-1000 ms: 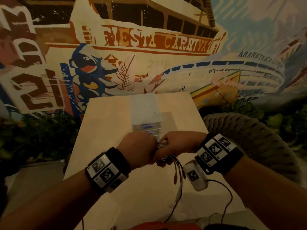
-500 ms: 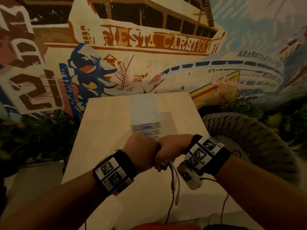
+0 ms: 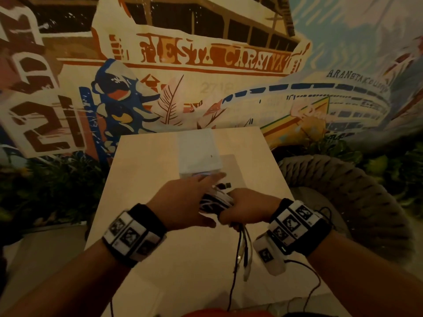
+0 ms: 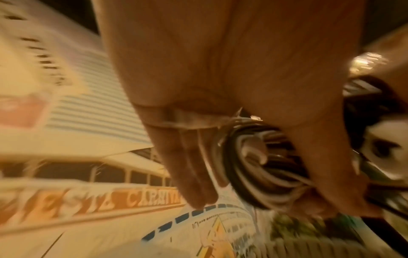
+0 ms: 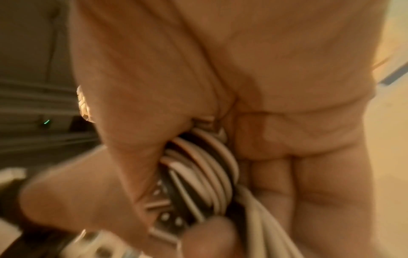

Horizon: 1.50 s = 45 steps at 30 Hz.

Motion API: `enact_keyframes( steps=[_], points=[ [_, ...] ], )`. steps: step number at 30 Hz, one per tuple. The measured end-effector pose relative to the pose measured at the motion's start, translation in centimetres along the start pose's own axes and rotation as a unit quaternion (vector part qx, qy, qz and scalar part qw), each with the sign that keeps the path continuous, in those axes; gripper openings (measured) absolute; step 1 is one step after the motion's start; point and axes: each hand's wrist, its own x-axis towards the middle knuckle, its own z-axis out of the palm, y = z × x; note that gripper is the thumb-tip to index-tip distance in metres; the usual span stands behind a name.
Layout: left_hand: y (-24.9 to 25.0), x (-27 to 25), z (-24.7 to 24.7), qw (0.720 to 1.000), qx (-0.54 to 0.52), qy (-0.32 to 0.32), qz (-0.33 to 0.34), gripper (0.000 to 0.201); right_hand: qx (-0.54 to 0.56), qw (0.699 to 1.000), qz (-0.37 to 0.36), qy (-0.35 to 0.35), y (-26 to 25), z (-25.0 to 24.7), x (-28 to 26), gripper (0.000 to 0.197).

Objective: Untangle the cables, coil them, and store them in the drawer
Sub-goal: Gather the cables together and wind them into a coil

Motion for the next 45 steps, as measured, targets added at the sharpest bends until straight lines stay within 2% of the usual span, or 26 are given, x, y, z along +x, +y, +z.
enact_keyframes(
  steps=[1, 2, 4, 5, 6, 7, 8, 9, 11, 14, 18, 20, 21, 22, 24, 25, 27, 30, 32, 33, 36, 38, 41, 42, 43, 45],
  points=[
    [-1.0, -0.2, -0.1, 0.996, -0.091, 0.004, -0.016, 0.115, 0.019, 1.000, -0.011, 0.012, 0.3, -0.5, -0.1, 0.002],
    [-1.8, -0.4, -0.2, 0.979, -0.201, 0.010, -0.037, 0.114, 0.043, 0.998, -0.027, 0.024, 0.6, -1.0, -0.3, 0.009],
    [-3.0, -0.4, 0.1, 0.906, -0.416, 0.021, -0.077, 0.107, 0.118, 0.990, -0.062, 0.037, 1.0, -1.7, -0.4, 0.018],
    [-3.4, -0.2, 0.6, 0.866, -0.493, 0.010, -0.089, 0.099, 0.156, 0.984, -0.083, 0.040, 0.9, -1.9, -0.6, 0.015],
    [-3.5, -0.1, 0.9, 0.840, -0.535, -0.007, -0.087, 0.087, 0.184, 0.976, -0.109, 0.041, 0.6, -1.9, -0.8, 0.010],
    [-3.3, 0.0, 1.1, 0.833, -0.549, -0.027, -0.066, 0.073, 0.200, 0.971, -0.127, 0.042, 0.4, -1.9, -1.0, 0.009],
    [-2.8, 0.2, 1.2, 0.838, -0.543, -0.039, -0.036, 0.061, 0.201, 0.969, -0.140, 0.043, -0.1, -1.8, -1.1, 0.011],
    [-2.1, 0.3, 1.0, 0.846, -0.532, -0.041, -0.007, 0.057, 0.191, 0.969, -0.150, 0.040, -0.7, -1.6, -1.3, 0.012],
    [-0.5, 0.5, 0.3, 0.856, -0.515, -0.002, 0.052, 0.052, 0.162, 0.972, -0.170, 0.022, -1.6, -1.0, -1.3, 0.017],
    [0.5, 1.0, -0.2, 0.822, -0.553, 0.068, 0.114, 0.032, 0.148, 0.971, -0.188, 0.019, -2.7, -0.5, -1.4, 0.028],
    [0.9, 1.0, -0.1, 0.780, -0.604, 0.119, 0.111, 0.024, 0.176, 0.959, -0.222, 0.022, -3.4, -0.5, -1.5, 0.049],
    [1.4, 0.7, -0.4, 0.746, -0.648, 0.124, 0.089, 0.014, 0.197, 0.958, -0.209, 0.004, -3.2, -0.4, -0.9, 0.033],
    [1.6, 0.7, -0.5, 0.742, -0.652, 0.133, 0.086, 0.013, 0.217, 0.955, -0.199, -0.011, -3.2, -0.2, -0.6, 0.022],
    [1.6, 0.6, -0.6, 0.751, -0.637, 0.151, 0.084, 0.013, 0.228, 0.954, -0.195, -0.018, -3.0, 0.0, -0.3, 0.017],
    [1.5, 0.7, -0.9, 0.762, -0.617, 0.184, 0.075, 0.020, 0.213, 0.958, -0.190, -0.021, -2.3, 0.5, 0.0, 0.013],
    [1.4, 0.8, -1.2, 0.753, -0.627, 0.190, 0.068, 0.022, 0.194, 0.962, -0.191, -0.028, -2.0, 0.8, 0.1, 0.012],
    [1.1, 1.0, -1.3, 0.733, -0.651, 0.180, 0.080, 0.015, 0.184, 0.963, -0.190, -0.056, -1.3, 1.3, 0.2, 0.029],
    [0.7, 1.1, -1.2, 0.720, -0.663, 0.191, 0.069, 0.016, 0.172, 0.968, -0.166, -0.071, -0.5, 1.6, 0.4, 0.039],
    [0.5, 1.1, -1.2, 0.726, -0.658, 0.195, 0.051, 0.019, 0.174, 0.971, -0.136, -0.094, 0.2, 1.7, 0.6, 0.031],
    [0.3, 1.0, -1.3, 0.738, -0.645, 0.195, 0.044, 0.019, 0.177, 0.972, -0.123, -0.096, 0.5, 1.8, 0.5, 0.031],
    [-0.5, 0.6, -1.3, 0.831, -0.521, 0.193, 0.017, 0.019, 0.187, 0.975, -0.099, -0.067, 1.7, 1.7, 0.6, 0.039],
    [-0.7, 0.2, -1.3, 0.882, -0.439, 0.170, 0.004, 0.017, 0.224, 0.969, -0.074, -0.069, 2.1, 1.5, 0.6, 0.041],
    [-0.5, 0.0, -1.4, 0.959, -0.260, 0.111, 0.030, 0.007, 0.270, 0.957, -0.071, -0.077, 2.1, 1.0, 0.5, 0.035],
    [-0.5, 0.1, -1.3, 0.978, -0.185, 0.086, 0.045, 0.026, 0.267, 0.958, -0.072, -0.073, 2.0, 0.8, 0.6, 0.028],
    [-0.5, 0.3, -1.0, 0.988, -0.123, 0.065, 0.062, 0.037, 0.257, 0.962, -0.070, -0.065, 2.1, 0.7, 0.7, 0.021],
    [-0.2, 0.6, -0.8, 0.995, -0.037, 0.059, 0.077, 0.035, 0.253, 0.965, -0.054, -0.039, 2.2, 0.7, 1.0, 0.018]
  ],
)
